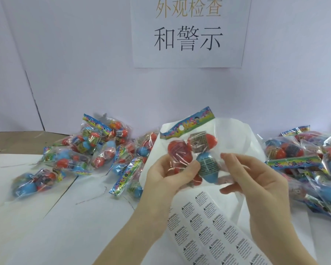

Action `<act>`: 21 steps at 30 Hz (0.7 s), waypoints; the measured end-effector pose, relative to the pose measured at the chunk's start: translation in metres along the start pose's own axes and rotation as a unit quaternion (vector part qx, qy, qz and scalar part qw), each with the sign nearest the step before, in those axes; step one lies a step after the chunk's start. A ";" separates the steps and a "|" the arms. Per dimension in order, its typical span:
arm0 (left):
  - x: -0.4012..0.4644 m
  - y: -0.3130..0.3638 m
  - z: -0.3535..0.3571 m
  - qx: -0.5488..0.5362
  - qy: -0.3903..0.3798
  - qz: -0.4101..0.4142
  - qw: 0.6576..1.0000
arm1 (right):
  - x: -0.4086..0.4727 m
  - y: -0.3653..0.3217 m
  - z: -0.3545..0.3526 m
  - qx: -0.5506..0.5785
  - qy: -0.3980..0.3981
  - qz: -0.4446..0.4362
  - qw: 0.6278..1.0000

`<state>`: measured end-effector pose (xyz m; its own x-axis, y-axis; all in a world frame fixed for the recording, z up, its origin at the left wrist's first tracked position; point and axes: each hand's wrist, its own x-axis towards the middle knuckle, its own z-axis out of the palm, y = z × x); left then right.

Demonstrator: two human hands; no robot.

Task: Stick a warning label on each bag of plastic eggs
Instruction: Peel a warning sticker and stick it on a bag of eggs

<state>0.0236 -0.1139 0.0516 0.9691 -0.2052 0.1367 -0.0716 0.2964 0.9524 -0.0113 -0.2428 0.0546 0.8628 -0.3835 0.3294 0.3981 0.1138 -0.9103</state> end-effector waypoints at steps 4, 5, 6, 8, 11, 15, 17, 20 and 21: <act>0.001 0.001 -0.014 0.000 -0.028 0.027 0.999 | 0.003 -0.003 -0.003 -0.011 -0.043 0.024 0.999; 0.001 0.001 -0.015 0.002 -0.033 0.034 0.999 | 0.003 -0.003 -0.004 -0.010 -0.052 0.033 0.998; 0.000 0.001 -0.015 0.002 -0.037 0.040 0.998 | 0.004 -0.002 -0.005 -0.002 -0.061 0.048 0.997; 0.000 0.002 -0.015 -0.011 -0.042 0.051 0.998 | 0.006 -0.002 -0.007 0.028 -0.086 0.090 0.992; 0.001 0.003 -0.017 -0.025 -0.052 0.056 0.997 | 0.007 -0.005 -0.011 0.040 -0.136 0.136 0.981; 0.001 0.003 -0.019 -0.038 -0.060 0.050 0.996 | 0.008 -0.007 -0.013 0.051 -0.132 0.126 0.982; 0.000 0.004 -0.019 -0.035 -0.059 0.046 0.997 | 0.008 -0.008 -0.013 0.049 -0.125 0.115 0.984; 0.000 0.004 -0.018 -0.025 -0.048 0.049 0.997 | 0.007 -0.008 -0.013 0.040 -0.108 0.096 0.989; 0.001 0.004 -0.018 -0.025 -0.042 0.050 0.998 | 0.007 -0.007 -0.013 0.036 -0.101 0.091 0.990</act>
<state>0.0281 -0.0957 0.0509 0.9346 -0.2485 0.2545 -0.1531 0.3649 0.9184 -0.0120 -0.2585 0.0605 0.9641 -0.1599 0.2119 0.2453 0.2313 -0.9415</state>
